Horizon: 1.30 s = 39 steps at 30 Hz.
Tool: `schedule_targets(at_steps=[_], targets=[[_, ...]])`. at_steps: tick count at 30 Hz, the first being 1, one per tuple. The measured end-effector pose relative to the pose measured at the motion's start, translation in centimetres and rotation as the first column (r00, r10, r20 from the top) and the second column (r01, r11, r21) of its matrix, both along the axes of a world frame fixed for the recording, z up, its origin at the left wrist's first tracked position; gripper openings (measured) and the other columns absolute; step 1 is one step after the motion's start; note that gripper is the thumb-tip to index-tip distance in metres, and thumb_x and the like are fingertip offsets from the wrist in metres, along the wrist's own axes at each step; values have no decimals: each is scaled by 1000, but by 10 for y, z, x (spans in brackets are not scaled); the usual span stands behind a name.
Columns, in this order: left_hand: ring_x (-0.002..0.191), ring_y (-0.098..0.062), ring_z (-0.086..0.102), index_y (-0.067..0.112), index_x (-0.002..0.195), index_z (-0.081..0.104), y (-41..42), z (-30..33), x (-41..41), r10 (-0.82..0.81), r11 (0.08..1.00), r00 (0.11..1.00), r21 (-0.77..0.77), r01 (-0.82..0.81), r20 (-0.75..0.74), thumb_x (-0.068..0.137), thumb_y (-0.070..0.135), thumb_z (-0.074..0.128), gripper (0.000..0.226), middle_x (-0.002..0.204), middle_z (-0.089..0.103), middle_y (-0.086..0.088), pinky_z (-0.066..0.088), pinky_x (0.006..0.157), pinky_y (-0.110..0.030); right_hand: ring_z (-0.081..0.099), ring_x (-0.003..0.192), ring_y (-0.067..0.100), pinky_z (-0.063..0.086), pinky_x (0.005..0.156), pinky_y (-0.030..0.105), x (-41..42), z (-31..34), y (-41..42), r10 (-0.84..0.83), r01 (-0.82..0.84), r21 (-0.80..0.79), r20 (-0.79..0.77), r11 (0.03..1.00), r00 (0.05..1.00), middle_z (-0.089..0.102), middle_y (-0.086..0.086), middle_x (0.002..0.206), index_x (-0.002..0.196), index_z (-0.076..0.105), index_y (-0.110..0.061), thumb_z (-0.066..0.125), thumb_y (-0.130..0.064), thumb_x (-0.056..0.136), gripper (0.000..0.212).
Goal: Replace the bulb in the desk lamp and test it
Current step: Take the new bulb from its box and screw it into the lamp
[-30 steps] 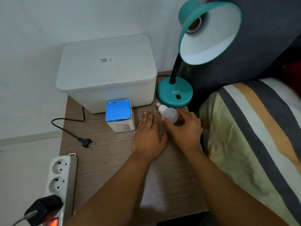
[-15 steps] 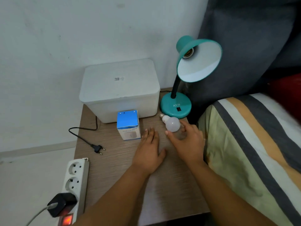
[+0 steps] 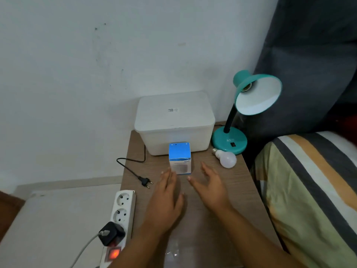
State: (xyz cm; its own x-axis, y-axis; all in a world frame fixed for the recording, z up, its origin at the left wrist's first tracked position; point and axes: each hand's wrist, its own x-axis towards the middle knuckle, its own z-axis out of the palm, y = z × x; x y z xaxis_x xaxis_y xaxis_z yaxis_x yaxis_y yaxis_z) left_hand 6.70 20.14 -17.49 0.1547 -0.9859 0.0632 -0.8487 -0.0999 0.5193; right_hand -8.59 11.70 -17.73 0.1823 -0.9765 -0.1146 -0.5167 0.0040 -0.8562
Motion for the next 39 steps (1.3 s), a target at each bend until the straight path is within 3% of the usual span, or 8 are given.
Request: schedule_targets(at_steps=[9,16,21,27,30,32,35,39], targets=[[155,-17,-2,24,160,9,-17,6,26,-76,994,996,-69,80,49,95,51,36,75,169,4,-1,19,123,-38,63,111,6,54,96,40,40,-5,-26,8,-8,1,53,1000,999,67,-12,128,142,53,-36,62,-66,83,67],[154,-25,15,18,158,24,-29,3,39,-87,987,991,-124,100,101,97,48,38,69,166,18,-7,21,118,-31,66,107,-2,56,93,33,40,-4,-26,-17,18,-6,135,1000,991,71,-10,124,141,58,-28,68,-42,92,52],[154,-23,13,21,159,18,-32,5,40,-98,985,987,-127,114,124,97,50,35,70,166,18,-7,25,117,-33,66,105,-3,58,91,38,39,-9,-29,-20,25,-29,144,999,989,72,-16,119,139,59,-32,63,-54,89,55],[147,-22,29,31,159,4,-47,13,40,-67,978,997,-196,76,49,94,38,58,85,160,27,-6,39,112,-36,68,103,-3,57,92,36,40,-9,-29,-14,24,-55,178,998,984,74,-15,114,139,60,-29,62,-49,91,52],[141,-23,37,42,157,-2,-63,18,44,-34,972,998,-229,43,46,90,34,68,97,156,32,-7,43,110,-38,67,102,-6,55,91,25,40,-9,-29,-18,27,-43,203,999,979,74,-13,116,138,61,-25,67,-35,94,46],[138,-19,39,54,151,-12,-73,20,48,-3,981,1000,-194,3,-2,88,33,71,107,155,33,-4,45,105,-33,66,103,-6,54,90,20,39,-11,-30,-17,28,-53,211,998,977,73,-11,118,139,60,-24,67,-34,95,46],[128,-6,41,51,151,-15,-85,21,54,-14,992,998,-128,7,-54,85,37,75,112,146,45,2,40,96,-20,67,106,-3,57,92,28,38,-16,-31,-5,17,-57,211,998,977,72,-12,119,139,60,-26,66,-39,95,47],[125,-13,53,51,152,-15,-95,23,59,-32,996,991,-88,21,-131,80,38,81,121,143,52,5,54,95,-40,66,108,-1,57,93,30,38,-18,-33,-3,13,-46,219,999,976,71,-11,122,140,59,-27,66,-40,94,48]])
